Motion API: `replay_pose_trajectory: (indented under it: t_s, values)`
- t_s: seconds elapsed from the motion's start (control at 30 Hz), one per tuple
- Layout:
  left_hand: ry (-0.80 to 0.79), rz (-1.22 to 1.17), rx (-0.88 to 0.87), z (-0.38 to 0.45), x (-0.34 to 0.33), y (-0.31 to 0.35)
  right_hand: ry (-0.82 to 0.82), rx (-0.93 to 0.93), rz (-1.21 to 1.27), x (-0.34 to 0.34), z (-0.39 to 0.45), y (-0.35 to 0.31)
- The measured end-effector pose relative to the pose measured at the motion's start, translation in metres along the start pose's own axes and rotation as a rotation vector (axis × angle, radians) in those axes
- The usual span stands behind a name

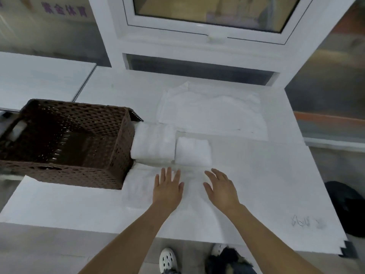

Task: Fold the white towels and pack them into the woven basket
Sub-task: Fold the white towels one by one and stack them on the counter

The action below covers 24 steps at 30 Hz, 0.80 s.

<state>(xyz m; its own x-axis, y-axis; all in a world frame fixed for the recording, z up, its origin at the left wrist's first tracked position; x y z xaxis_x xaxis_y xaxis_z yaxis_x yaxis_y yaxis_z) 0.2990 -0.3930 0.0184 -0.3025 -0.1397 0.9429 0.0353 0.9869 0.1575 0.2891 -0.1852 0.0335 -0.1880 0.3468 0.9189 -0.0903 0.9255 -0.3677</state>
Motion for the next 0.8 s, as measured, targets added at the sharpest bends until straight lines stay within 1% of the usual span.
replay_pose_trajectory:
  t_s: [0.13, 0.23, 0.37, 0.43, 0.5, 0.6, 0.73, 0.8]
  values:
    - [0.016, 0.004, -0.083, 0.031, 0.009, 0.063, 0.066, -0.089, -0.017, 0.037, 0.006, 0.058]
    - [-0.001, 0.007, -0.126, 0.063, 0.012, 0.109, 0.108, -0.136, -0.005, 0.062, 0.017, 0.108]
    - [0.025, 0.002, -0.165, 0.106, 0.014, 0.172, 0.124, -0.170, 0.009, 0.092, 0.041, 0.173]
    - [0.064, -0.008, -0.175, 0.129, 0.016, 0.202, 0.130, -0.173, -0.006, 0.106, 0.056, 0.204]
    - [0.089, -0.017, -0.194, 0.156, 0.017, 0.232, 0.115, -0.180, -0.016, 0.117, 0.075, 0.235]
    - [0.060, -0.035, -0.215, 0.197, 0.015, 0.273, 0.075, -0.184, -0.028, 0.125, 0.106, 0.277]
    - [0.063, -0.037, -0.238, 0.257, 0.010, 0.318, 0.028, -0.191, -0.029, 0.126, 0.151, 0.328]
    - [0.095, -0.033, -0.262, 0.289, 0.007, 0.338, 0.006, -0.200, -0.031, 0.122, 0.172, 0.352]
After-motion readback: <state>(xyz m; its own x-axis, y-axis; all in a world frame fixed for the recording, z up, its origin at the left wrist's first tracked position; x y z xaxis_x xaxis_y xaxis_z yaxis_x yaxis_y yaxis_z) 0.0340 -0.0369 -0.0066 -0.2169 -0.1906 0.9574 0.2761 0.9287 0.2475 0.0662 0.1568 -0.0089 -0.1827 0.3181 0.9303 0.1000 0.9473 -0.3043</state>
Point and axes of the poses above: each hand's wrist, its own z-axis towards the middle knuckle, its own x-axis out of the back of the hand, y = z × x, the point moved 7 cm from there along z, towards the middle knuckle, and after that the axes turned 4 degrees about z, right-handed, at the moved point
